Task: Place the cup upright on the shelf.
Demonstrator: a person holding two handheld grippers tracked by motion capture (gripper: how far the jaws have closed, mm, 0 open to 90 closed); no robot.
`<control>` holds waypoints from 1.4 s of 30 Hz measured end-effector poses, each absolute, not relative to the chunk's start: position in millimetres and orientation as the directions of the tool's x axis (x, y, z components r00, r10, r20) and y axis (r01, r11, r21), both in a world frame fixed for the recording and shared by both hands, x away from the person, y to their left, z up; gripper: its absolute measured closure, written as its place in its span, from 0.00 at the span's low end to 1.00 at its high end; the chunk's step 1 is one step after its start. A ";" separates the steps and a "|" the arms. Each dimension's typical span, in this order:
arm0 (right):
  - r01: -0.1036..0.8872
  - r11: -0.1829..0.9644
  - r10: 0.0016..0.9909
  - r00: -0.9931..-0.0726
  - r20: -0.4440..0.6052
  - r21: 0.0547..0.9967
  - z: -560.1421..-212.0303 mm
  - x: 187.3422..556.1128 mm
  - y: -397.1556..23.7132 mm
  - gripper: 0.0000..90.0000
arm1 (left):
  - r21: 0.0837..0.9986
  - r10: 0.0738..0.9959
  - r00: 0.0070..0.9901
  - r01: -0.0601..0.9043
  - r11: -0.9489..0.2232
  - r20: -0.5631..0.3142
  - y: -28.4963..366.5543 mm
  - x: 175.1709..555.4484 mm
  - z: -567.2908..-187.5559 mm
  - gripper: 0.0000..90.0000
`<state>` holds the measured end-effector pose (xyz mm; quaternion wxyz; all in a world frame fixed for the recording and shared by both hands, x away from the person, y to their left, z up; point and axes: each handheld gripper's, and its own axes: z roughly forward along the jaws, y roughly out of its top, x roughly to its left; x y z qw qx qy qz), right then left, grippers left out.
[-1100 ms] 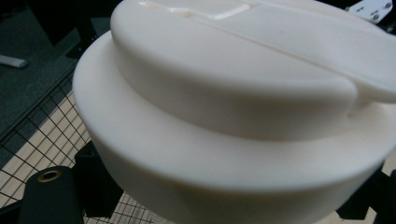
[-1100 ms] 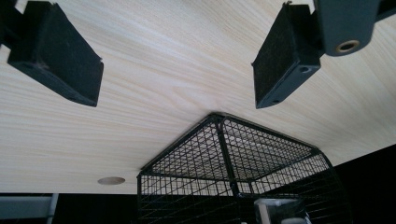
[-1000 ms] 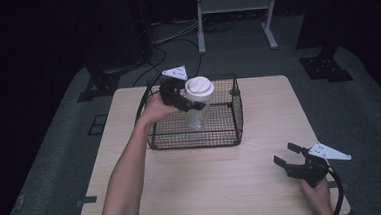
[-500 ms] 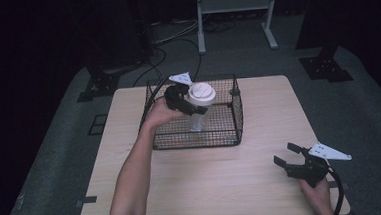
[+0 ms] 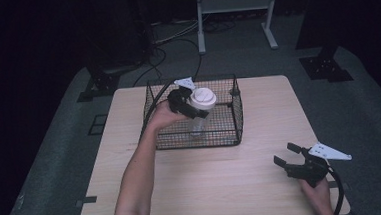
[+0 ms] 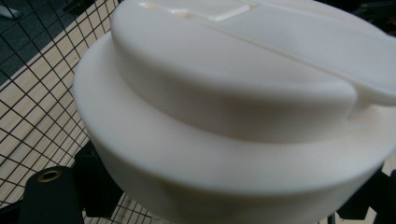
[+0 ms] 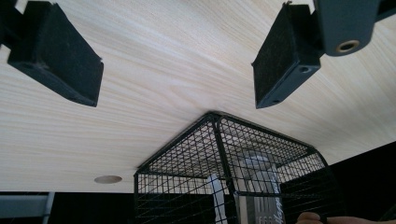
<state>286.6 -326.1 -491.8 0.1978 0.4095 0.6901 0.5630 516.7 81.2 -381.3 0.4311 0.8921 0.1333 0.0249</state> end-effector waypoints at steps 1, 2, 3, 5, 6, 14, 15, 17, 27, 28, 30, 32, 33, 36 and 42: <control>0.342 0.031 0.788 -0.586 0.188 0.939 -491.8 286.6 -326.1 0.17 | 0.776 0.259 0.963 0.216 -0.593 -0.070 81.2 516.7 -381.3 0.17; 0.342 0.031 0.788 -0.586 0.188 0.939 -491.8 286.6 -326.1 0.17 | 0.782 0.266 0.961 0.226 -0.581 -0.080 82.9 516.9 -382.4 0.17; 0.343 0.031 0.788 -0.586 0.188 0.939 -491.8 286.6 -326.0 0.17 | 0.780 0.275 0.958 0.230 -0.581 -0.078 84.4 517.5 -381.8 0.17; 0.343 0.031 0.788 -0.586 0.188 0.939 -491.9 286.6 -325.9 0.17 | 0.779 0.280 0.957 0.229 -0.584 -0.071 85.1 517.4 -381.3 0.17; 0.342 0.031 0.788 -0.586 0.187 0.939 -491.9 286.6 -325.9 0.17 | 0.778 0.280 0.957 0.228 -0.586 -0.070 85.1 517.3 -381.3 0.17; 0.342 0.031 0.788 -0.586 0.188 0.939 -491.9 286.6 -325.9 0.17 | 0.785 0.287 0.956 0.228 -0.576 -0.067 87.4 517.1 -383.2 0.17; 0.342 0.031 0.788 -0.587 0.188 0.939 -491.9 286.6 -325.9 0.17 | 0.785 0.290 0.955 0.229 -0.575 -0.066 87.4 516.4 -383.4 0.17; 0.342 0.031 0.788 -0.587 0.188 0.939 -491.9 286.6 -325.9 0.17 | 0.784 0.292 0.954 0.229 -0.577 -0.064 87.6 516.2 -383.2 0.17; 0.344 0.030 0.788 -0.585 0.189 0.939 -491.9 286.7 -325.8 0.17 | 0.769 0.331 0.942 0.248 -0.590 -0.049 90.7 506.9 -381.6 0.17; 0.345 0.030 0.788 -0.585 0.189 0.938 -491.9 286.7 -325.8 0.17 | 0.767 0.340 0.939 0.255 -0.589 -0.051 91.1 506.3 -381.2 0.17; 0.344 0.030 0.788 -0.585 0.189 0.938 -491.9 286.7 -325.8 0.17 | 0.765 0.344 0.938 0.257 -0.591 -0.050 90.4 505.1 -380.9 0.17; 0.345 0.030 0.788 -0.585 0.190 0.938 -492.0 286.7 -326.0 0.17 | 0.755 0.344 0.938 0.251 -0.605 -0.036 89.1 501.6 -379.9 0.17; 0.345 0.030 0.788 -0.585 0.190 0.938 -491.9 286.7 -326.0 0.17 | 0.754 0.346 0.938 0.250 -0.607 -0.033 89.2 500.4 -379.9 0.17; 0.345 0.030 0.788 -0.585 0.190 0.938 -491.9 286.8 -326.0 0.17 | 0.755 0.353 0.935 0.251 -0.606 -0.028 91.4 497.8 -380.7 0.17; 0.346 0.029 0.789 -0.584 0.191 0.938 -491.9 286.8 -325.9 0.17 | 0.744 0.373 0.927 0.268 -0.612 -0.027 98.6 492.8 -381.0 0.17</control>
